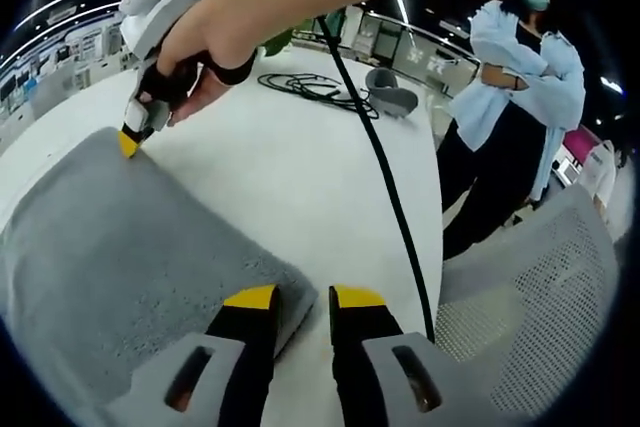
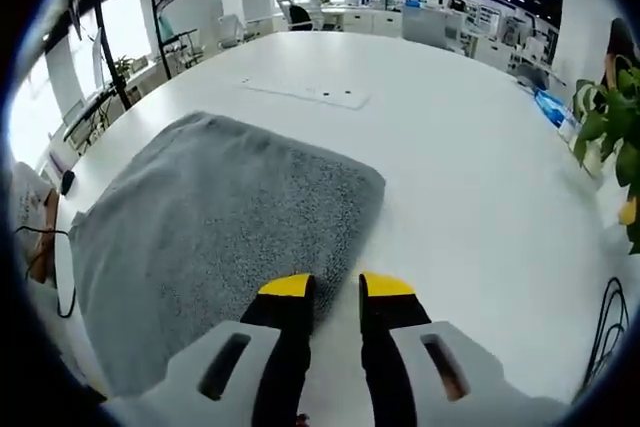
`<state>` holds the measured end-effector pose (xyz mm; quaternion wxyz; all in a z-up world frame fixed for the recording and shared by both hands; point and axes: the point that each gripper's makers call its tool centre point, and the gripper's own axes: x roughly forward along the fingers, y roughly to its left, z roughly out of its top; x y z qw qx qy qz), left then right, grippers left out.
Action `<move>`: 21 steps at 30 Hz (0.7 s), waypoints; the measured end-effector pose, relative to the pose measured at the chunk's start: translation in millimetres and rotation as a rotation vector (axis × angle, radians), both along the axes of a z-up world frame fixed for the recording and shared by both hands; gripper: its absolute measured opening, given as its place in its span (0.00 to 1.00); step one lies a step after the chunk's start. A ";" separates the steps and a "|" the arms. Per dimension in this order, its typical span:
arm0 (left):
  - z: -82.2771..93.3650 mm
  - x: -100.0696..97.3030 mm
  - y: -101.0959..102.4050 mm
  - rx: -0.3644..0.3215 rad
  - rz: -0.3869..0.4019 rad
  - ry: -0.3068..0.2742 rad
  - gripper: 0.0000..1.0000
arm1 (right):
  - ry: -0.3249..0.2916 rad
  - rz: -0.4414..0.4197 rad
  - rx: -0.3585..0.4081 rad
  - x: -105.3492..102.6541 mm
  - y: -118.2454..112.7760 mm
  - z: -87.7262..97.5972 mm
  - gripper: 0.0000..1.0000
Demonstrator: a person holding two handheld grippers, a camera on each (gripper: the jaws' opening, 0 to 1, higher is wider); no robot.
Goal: Fold the towel on the table until its edges align and the towel forms a compact rectangular stack.
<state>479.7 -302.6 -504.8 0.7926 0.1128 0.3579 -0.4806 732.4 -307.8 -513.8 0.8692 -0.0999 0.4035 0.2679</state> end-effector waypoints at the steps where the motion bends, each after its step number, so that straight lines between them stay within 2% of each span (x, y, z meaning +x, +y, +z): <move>1: -1.1 0.9 0.3 0.005 0.000 0.000 0.20 | 0.003 -0.001 0.003 -0.1 0.1 -0.1 0.15; 6: -3.8 -2.3 3.3 0.015 -0.003 0.008 0.13 | 0.025 -0.026 0.044 -3.3 2.0 -1.4 0.08; 12: -2.7 -2.2 2.5 0.002 0.000 -0.003 0.04 | 0.021 -0.031 0.049 -5.2 5.0 0.1 0.02; 18: 3.7 0.8 6.6 -0.029 0.026 0.026 0.03 | 0.016 -0.044 0.055 -5.6 4.6 6.2 0.01; 21: 10.8 1.0 7.9 -0.041 0.027 0.013 0.02 | 0.004 -0.048 0.059 -5.3 5.3 13.0 0.00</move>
